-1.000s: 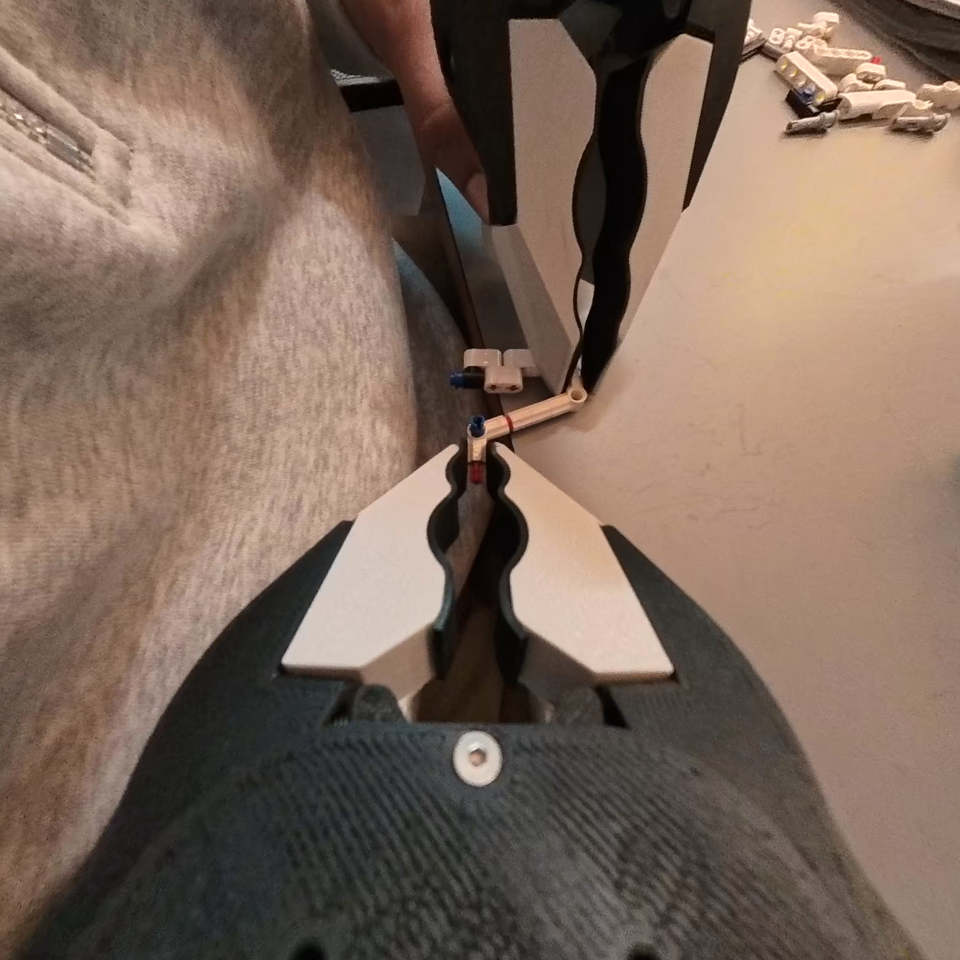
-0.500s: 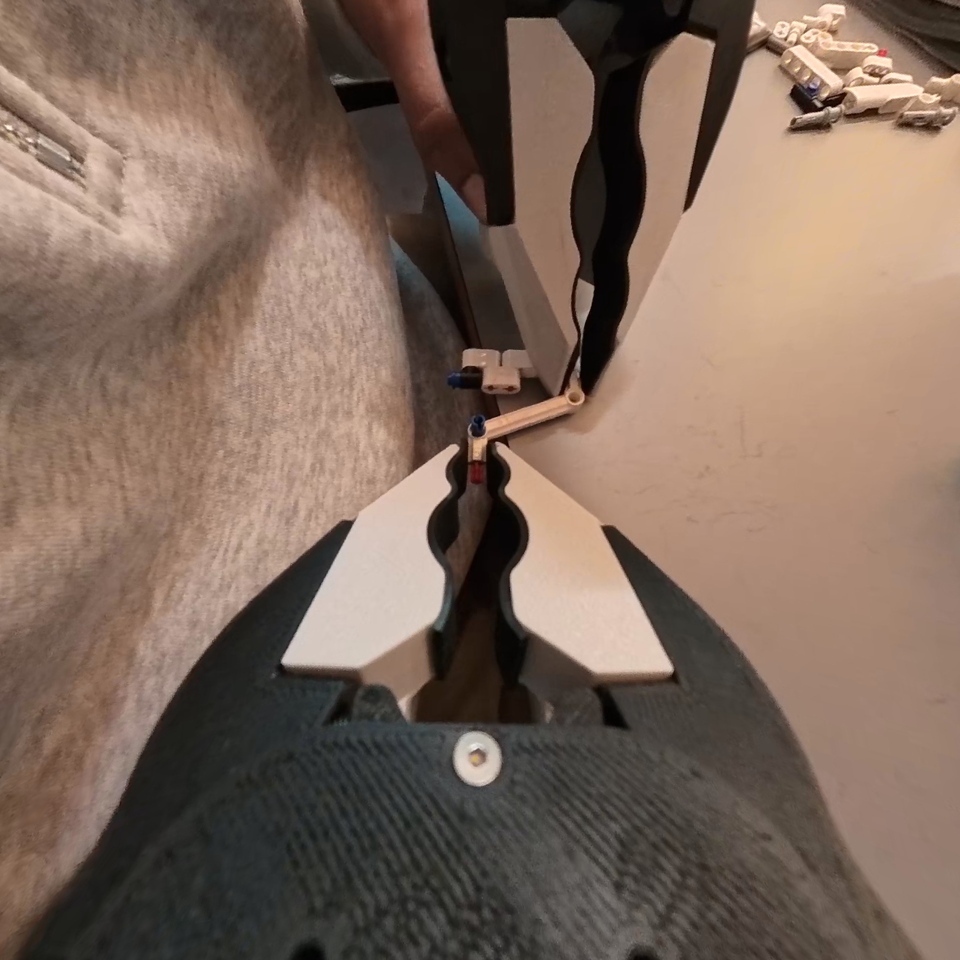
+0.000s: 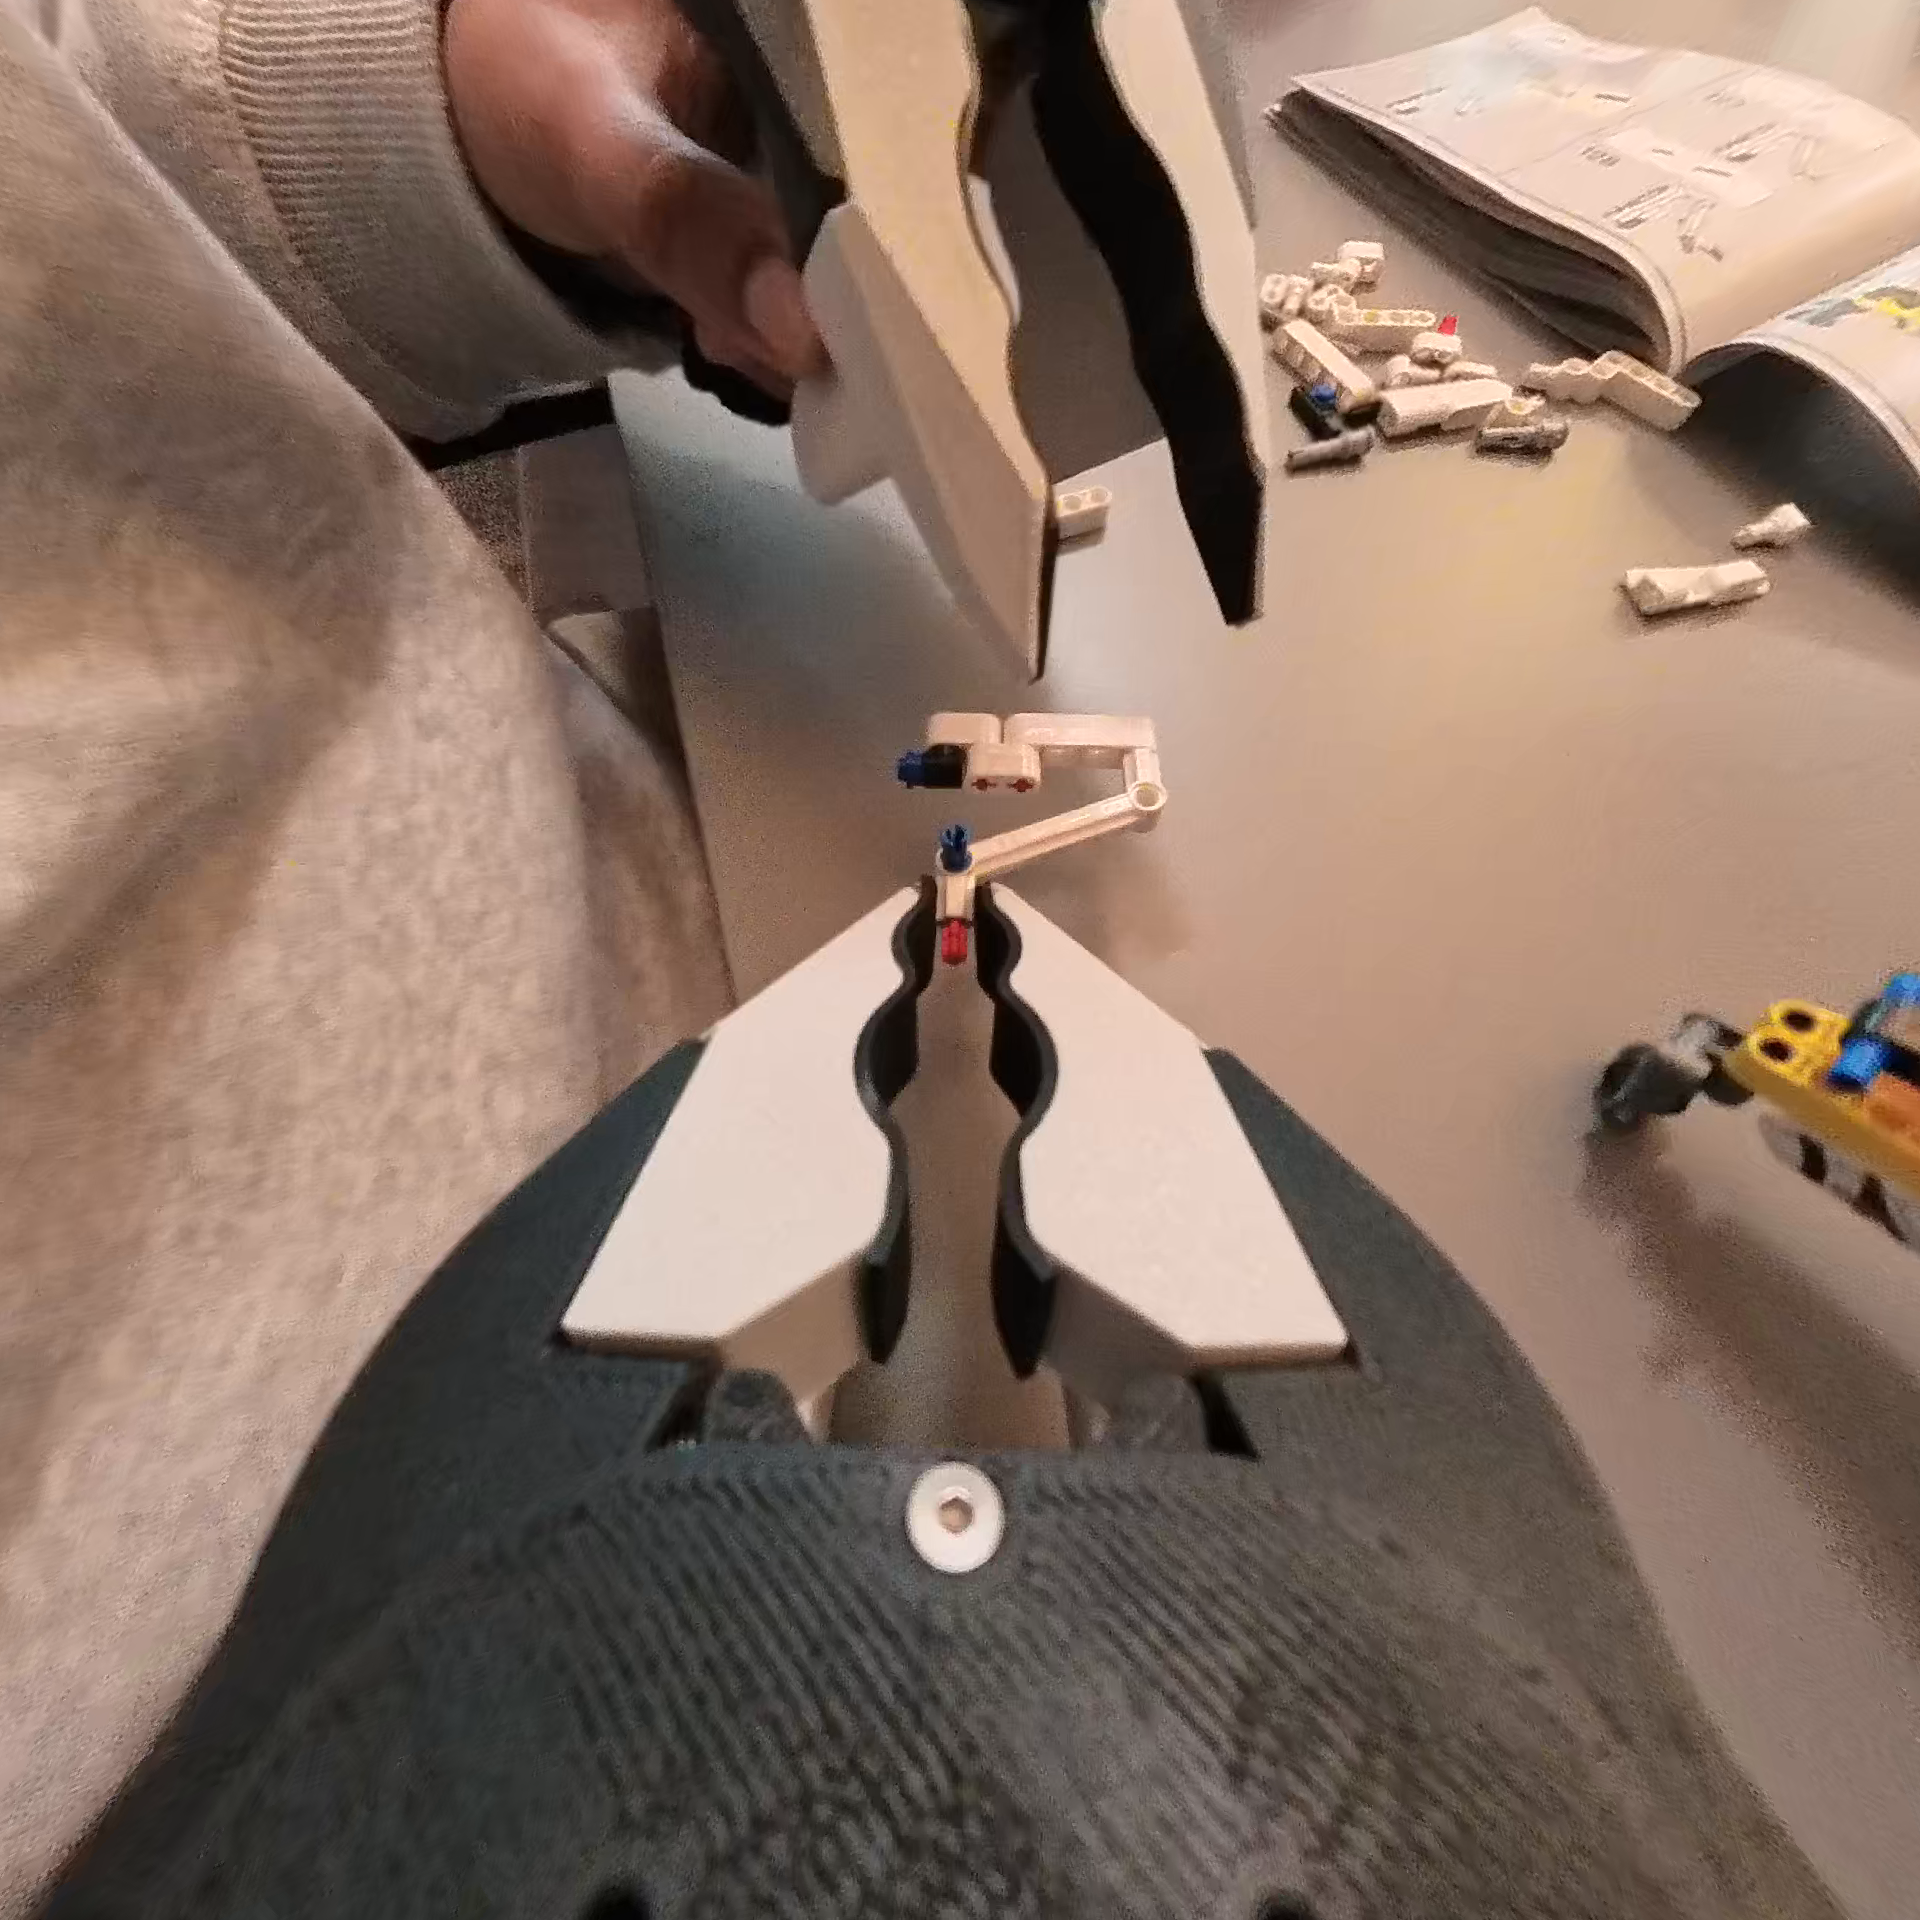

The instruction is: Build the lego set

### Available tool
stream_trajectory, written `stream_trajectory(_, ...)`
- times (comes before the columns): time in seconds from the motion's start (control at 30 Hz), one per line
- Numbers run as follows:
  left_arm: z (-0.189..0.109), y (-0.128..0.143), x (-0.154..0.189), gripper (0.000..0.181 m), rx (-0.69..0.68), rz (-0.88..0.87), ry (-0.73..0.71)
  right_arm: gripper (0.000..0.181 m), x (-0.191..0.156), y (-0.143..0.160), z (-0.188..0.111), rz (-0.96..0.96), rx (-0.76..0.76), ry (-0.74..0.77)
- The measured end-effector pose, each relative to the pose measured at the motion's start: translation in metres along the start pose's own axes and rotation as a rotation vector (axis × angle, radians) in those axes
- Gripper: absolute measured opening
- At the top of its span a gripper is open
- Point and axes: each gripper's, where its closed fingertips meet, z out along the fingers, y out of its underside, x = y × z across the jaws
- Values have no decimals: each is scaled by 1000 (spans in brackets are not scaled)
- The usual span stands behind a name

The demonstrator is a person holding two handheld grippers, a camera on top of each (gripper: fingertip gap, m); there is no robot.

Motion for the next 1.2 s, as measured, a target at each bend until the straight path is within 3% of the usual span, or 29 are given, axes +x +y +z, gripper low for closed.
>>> stream_trajectory(0.2,-7,4,-19,47,94,2,-62,6,23,-2,25,-22,-34,-27)
stream_trajectory(0.37,-24,-12,-24,47,284,-72,19,6,33,-4,30,5,-28,-54)
stream_trajectory(0.6,-43,-23,-27,47,427,-184,147,31,39,-1,24,17,-26,-35)
stream_trajectory(1.03,-39,-25,-20,49,425,-153,155,42,73,-70,-30,150,578,39)
stream_trajectory(1.2,-36,-24,-20,50,409,-162,165,40,66,-72,-30,92,583,56)
